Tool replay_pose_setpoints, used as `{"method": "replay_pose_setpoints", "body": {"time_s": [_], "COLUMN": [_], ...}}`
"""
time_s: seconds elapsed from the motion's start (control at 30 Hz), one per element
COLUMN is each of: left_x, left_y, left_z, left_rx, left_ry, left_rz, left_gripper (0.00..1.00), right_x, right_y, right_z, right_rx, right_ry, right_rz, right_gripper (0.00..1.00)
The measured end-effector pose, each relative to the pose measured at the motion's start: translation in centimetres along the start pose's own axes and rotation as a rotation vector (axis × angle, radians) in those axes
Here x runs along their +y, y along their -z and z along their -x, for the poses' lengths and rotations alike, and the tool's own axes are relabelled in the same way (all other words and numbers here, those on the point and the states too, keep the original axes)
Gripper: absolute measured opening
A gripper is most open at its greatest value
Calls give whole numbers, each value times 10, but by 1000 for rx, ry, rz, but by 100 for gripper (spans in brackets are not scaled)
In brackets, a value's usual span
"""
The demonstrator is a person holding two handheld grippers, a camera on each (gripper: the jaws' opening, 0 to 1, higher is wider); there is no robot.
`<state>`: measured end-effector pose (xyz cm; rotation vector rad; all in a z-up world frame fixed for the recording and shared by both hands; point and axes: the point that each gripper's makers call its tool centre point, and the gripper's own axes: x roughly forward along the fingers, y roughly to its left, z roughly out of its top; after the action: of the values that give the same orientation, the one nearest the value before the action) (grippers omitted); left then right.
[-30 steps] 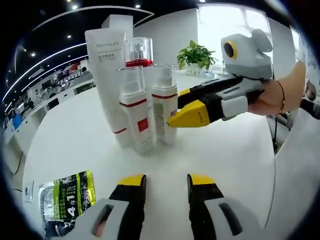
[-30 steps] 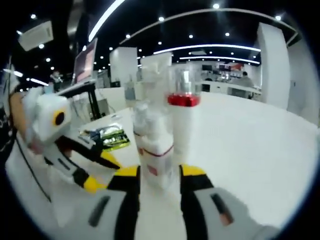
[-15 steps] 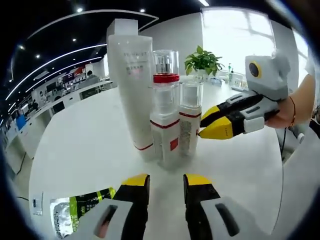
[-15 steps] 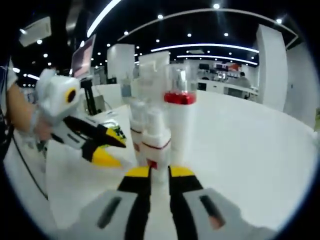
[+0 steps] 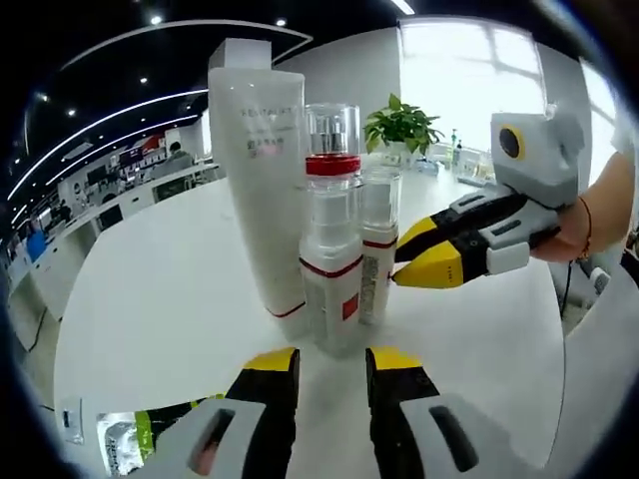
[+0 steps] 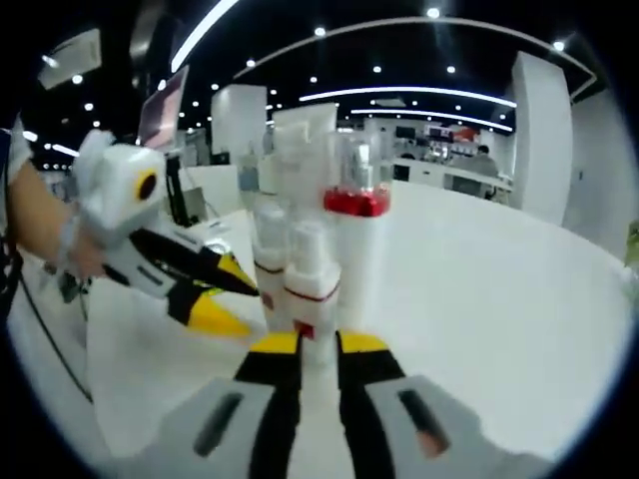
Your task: Arrange the skincare products in the storage area until every visible bottle or jar stands upright without overlapping.
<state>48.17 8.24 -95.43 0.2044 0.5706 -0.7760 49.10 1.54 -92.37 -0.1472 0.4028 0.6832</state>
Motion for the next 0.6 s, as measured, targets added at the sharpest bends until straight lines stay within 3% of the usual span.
{"method": "replay_pose_setpoints", "body": {"time_s": [0.6], "left_x": [-3], "left_y": [-8], "left_z": [-8], "left_rx": [-1], "left_ry": [13], "left_rz": [-36], "left_gripper": [25], "right_x": [2], "right_y": [-6], "right_z": [-3], "right_rx": [-7], "right_ry": [-6], "right_rz": [11], "right_gripper": [11]}}
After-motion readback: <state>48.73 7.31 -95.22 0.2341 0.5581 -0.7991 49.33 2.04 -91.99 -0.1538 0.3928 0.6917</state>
